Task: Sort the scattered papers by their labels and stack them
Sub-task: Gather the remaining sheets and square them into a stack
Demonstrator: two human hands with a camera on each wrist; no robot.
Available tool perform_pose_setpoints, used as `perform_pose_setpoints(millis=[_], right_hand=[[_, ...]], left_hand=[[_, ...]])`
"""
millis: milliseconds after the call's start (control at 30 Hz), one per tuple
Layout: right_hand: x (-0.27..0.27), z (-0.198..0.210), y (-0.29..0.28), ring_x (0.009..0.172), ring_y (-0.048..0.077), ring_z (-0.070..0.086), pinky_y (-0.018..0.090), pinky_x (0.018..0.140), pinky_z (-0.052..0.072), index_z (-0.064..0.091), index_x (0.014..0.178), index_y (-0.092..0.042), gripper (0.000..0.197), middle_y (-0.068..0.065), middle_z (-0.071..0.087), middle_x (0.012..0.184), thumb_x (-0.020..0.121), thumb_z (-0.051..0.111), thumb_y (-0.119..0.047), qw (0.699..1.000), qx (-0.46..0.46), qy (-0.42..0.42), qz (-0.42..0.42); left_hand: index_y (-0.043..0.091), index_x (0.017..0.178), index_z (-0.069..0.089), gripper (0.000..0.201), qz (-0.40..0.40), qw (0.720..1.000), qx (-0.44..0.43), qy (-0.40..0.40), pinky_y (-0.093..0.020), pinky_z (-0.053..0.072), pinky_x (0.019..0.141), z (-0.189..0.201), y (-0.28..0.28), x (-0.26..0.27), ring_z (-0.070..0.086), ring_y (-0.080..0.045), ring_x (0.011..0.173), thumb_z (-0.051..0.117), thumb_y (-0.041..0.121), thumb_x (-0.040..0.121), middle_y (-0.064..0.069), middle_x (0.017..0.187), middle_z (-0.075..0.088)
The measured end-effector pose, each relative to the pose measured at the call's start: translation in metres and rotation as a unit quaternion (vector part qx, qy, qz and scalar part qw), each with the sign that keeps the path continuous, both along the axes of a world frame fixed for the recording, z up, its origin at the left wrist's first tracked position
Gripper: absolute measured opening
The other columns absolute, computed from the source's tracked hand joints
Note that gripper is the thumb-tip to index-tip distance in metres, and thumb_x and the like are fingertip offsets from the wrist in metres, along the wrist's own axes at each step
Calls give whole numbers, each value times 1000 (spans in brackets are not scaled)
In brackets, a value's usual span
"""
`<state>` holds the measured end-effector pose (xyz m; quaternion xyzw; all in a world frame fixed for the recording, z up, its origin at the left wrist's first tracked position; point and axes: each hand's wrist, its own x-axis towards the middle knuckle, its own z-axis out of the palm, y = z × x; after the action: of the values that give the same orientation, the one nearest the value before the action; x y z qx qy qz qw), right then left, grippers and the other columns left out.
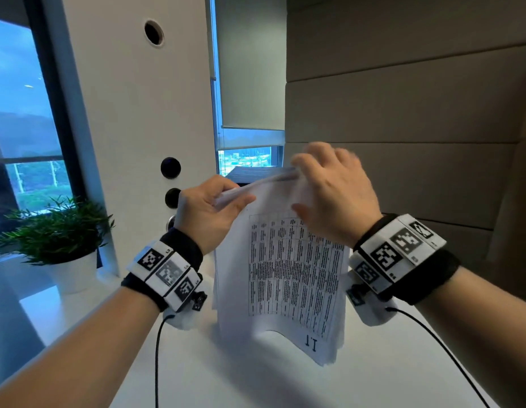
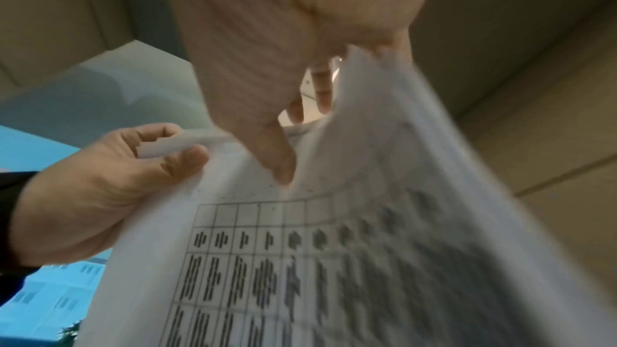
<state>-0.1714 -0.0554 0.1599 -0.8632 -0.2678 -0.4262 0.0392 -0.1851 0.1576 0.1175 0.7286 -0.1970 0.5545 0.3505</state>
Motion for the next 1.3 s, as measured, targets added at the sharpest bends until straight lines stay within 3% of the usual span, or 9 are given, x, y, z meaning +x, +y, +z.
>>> perform_pose_setpoints(millis=[67,167,333,467,600,833,1033,1167,1300], right_hand=[[-5,11,16,123,28,46,55,106,26,50,128,-25,62,2,51,131,73,72,-44,996,-85,14,-17],[-9,21,26,92,28,62,33,70,38,62,96,-24,20,0,58,81,79,67,-33,992,-87,87,-5],[6,17,-7,71,27,62,30,62,44,69,82,-22,11,3,63,68,72,68,-26,979,139,145,37],[29,-13,-37,63,9,47,30,56,40,65,64,-12,14,-1,57,64,71,77,-14,875,390,254,133],[42,-63,-39,69,15,52,36,60,49,69,78,-3,16,7,64,72,70,81,-9,716,619,281,154],[39,-120,-16,89,31,70,49,82,57,70,88,-6,22,9,75,91,70,82,-8,552,724,349,223],[37,-116,-43,99,18,62,26,80,50,57,122,-17,65,2,64,115,65,84,1,772,519,310,197],[33,-84,-54,118,12,48,30,99,42,35,143,-22,87,-8,44,130,71,83,-18,831,416,319,187],[39,-70,-32,103,11,62,22,88,51,41,138,-20,71,-1,58,125,77,78,-13,837,337,355,246]], left_hand=[[21,79,64,15,-59,998,13,-2,-11,42,58,3,-7,-2,53,-1,58,77,29,76,22,68,63],[30,84,61,27,-75,997,-36,2,-11,46,66,1,-10,-6,58,4,68,80,15,72,20,79,63],[26,128,35,84,102,961,-214,144,-33,46,92,-52,10,-2,52,-18,109,87,20,63,1,128,42],[20,140,12,117,217,848,-346,337,-55,28,109,-93,27,6,22,-36,135,85,53,54,-14,148,12],[11,148,-9,147,107,763,-474,425,-53,28,111,-88,26,16,24,-38,139,80,69,46,-17,154,18],[18,135,46,117,-240,644,-615,387,-64,45,90,-79,1,31,59,-44,110,94,52,34,-18,130,58],[14,123,54,51,-48,781,-575,238,-52,43,99,-45,7,2,51,-25,115,77,18,78,0,115,58],[7,119,59,41,-38,860,-469,200,-29,43,92,-38,15,-11,59,-18,96,72,3,81,-6,113,64],[12,111,62,36,-80,908,-335,237,-20,53,83,-27,4,-17,64,1,87,72,1,78,7,99,68]])
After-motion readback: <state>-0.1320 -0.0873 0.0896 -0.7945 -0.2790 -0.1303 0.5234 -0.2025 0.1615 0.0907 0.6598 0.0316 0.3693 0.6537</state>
